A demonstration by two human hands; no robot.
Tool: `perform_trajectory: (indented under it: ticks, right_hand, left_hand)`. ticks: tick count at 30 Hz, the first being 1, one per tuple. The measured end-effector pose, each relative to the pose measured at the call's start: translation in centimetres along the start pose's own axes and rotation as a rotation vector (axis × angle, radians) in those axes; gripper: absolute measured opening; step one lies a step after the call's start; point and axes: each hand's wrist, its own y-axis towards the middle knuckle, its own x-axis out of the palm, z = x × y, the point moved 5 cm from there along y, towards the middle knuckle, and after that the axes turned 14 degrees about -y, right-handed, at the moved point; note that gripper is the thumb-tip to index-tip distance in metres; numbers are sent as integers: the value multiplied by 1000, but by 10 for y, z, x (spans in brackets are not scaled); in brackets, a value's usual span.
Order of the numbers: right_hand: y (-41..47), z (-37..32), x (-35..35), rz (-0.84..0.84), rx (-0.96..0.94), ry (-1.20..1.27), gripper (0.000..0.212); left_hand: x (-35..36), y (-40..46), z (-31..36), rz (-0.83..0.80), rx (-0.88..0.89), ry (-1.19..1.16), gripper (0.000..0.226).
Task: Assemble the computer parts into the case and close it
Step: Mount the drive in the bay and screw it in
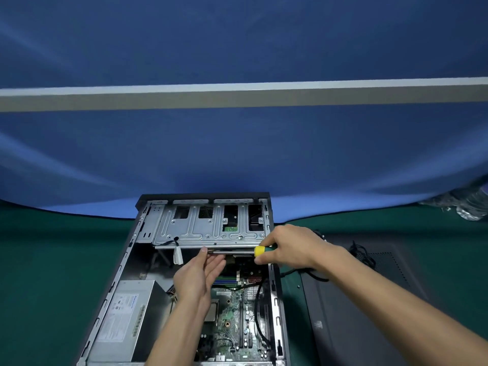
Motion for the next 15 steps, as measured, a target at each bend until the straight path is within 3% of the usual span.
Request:
perform_trajectory:
  ticks: [3, 8, 12, 15]
  right_hand:
    - [4, -6, -1, -106, 47, 70, 31]
    - [10, -13, -6, -256, 76, 432, 34]
    - [12, -13, -16, 71, 154, 792, 26]
    - [8, -13, -12, 295, 280, 649, 19]
  left_hand:
    - [-6, 6, -7, -18, -77, -42, 13]
    - [-28, 16, -22, 82, -187, -186, 7]
    - [-39, 25, -25, 105, -217, -286, 6]
    - [-39, 28, -32, 110, -262, -282, 10]
